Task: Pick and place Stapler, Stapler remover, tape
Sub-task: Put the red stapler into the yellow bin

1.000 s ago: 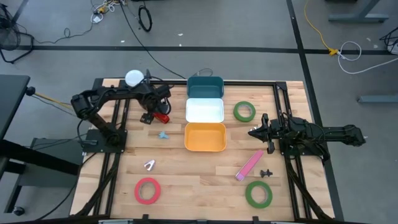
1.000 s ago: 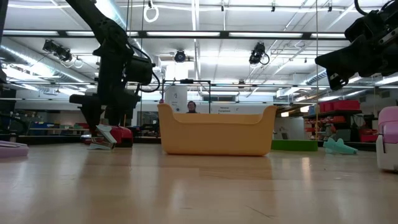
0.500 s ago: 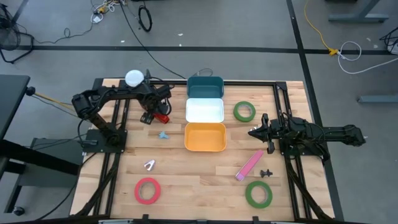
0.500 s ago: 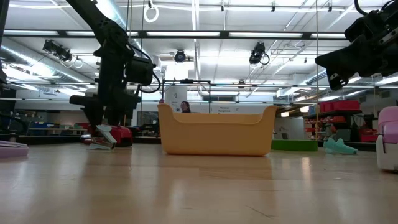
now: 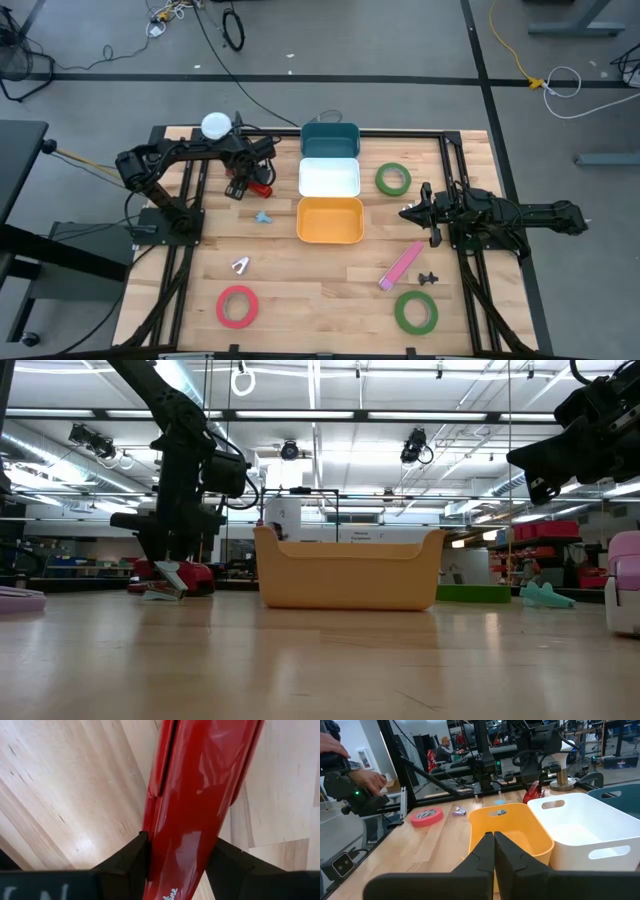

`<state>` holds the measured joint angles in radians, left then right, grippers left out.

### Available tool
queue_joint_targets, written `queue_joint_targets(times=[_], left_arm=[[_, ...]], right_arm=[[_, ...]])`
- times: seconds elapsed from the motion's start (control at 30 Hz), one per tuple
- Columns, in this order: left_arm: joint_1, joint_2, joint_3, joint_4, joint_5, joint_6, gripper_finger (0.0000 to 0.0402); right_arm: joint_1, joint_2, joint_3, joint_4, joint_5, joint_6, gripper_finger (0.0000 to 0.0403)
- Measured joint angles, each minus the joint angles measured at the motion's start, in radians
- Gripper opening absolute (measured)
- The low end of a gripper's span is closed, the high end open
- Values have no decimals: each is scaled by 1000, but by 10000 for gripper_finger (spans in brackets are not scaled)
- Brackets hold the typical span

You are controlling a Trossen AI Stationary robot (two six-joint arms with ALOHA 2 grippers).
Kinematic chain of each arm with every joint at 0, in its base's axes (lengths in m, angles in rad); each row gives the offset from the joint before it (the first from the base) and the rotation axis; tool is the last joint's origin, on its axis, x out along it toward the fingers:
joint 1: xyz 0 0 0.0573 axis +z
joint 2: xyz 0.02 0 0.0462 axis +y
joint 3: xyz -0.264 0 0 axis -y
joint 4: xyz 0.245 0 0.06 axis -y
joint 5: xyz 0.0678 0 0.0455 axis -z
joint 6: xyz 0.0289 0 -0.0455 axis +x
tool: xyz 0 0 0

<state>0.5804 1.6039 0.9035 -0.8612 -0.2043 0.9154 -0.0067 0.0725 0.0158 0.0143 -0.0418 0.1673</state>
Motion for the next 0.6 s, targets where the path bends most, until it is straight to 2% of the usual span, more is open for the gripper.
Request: queue_joint_targets(times=[0.27,0.6], left_arm=[[-2,0,3,-13,0,-12,166],[-3,1,105,-113,25,-58,165]], right_arm=[[0,0,0,0,0,0,7],[0,0,0,0,0,0,7]])
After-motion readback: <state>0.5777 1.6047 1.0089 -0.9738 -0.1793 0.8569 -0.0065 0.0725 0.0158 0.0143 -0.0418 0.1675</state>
